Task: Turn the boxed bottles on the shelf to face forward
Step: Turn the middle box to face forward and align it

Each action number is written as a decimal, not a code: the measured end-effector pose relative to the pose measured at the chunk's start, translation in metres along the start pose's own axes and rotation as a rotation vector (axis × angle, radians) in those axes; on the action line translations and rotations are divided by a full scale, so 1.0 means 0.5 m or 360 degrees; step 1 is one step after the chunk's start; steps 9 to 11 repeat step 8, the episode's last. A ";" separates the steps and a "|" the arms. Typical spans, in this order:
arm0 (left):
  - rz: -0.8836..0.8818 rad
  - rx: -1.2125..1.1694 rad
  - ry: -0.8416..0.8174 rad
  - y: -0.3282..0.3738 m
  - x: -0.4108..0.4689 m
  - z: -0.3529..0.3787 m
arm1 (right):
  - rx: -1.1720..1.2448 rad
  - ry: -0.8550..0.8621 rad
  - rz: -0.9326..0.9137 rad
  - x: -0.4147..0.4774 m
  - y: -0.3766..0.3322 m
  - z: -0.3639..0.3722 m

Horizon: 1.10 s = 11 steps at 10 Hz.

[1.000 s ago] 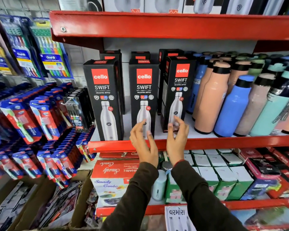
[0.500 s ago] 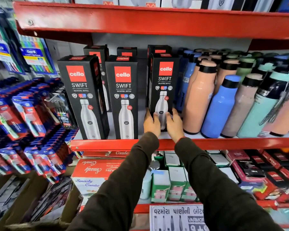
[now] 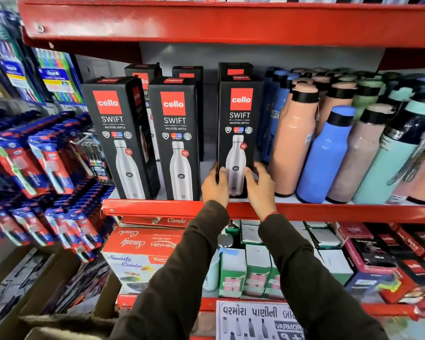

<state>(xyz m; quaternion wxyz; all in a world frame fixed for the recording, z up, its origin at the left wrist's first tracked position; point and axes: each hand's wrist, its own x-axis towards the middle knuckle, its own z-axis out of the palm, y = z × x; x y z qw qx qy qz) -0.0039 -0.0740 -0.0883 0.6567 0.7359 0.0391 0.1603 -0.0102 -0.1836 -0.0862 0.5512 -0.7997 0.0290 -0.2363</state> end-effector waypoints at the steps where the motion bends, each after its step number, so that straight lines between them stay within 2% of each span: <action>1: 0.0046 -0.0010 0.0002 -0.004 -0.023 -0.014 | 0.0017 0.0009 -0.0042 -0.023 -0.002 -0.010; 6: 0.0022 -0.0012 -0.0047 0.007 -0.078 -0.048 | 0.0005 -0.0071 -0.0001 -0.071 -0.012 -0.021; 7: 0.0057 -0.0055 -0.0021 0.036 -0.074 -0.051 | 0.0025 -0.0086 -0.0016 -0.064 -0.044 -0.032; 8: 0.0340 -0.0099 0.0062 0.088 -0.105 -0.057 | 0.0159 0.0042 -0.0125 -0.073 -0.110 -0.076; 11: 0.0340 -0.0099 0.0062 0.088 -0.105 -0.057 | 0.0159 0.0042 -0.0125 -0.073 -0.110 -0.076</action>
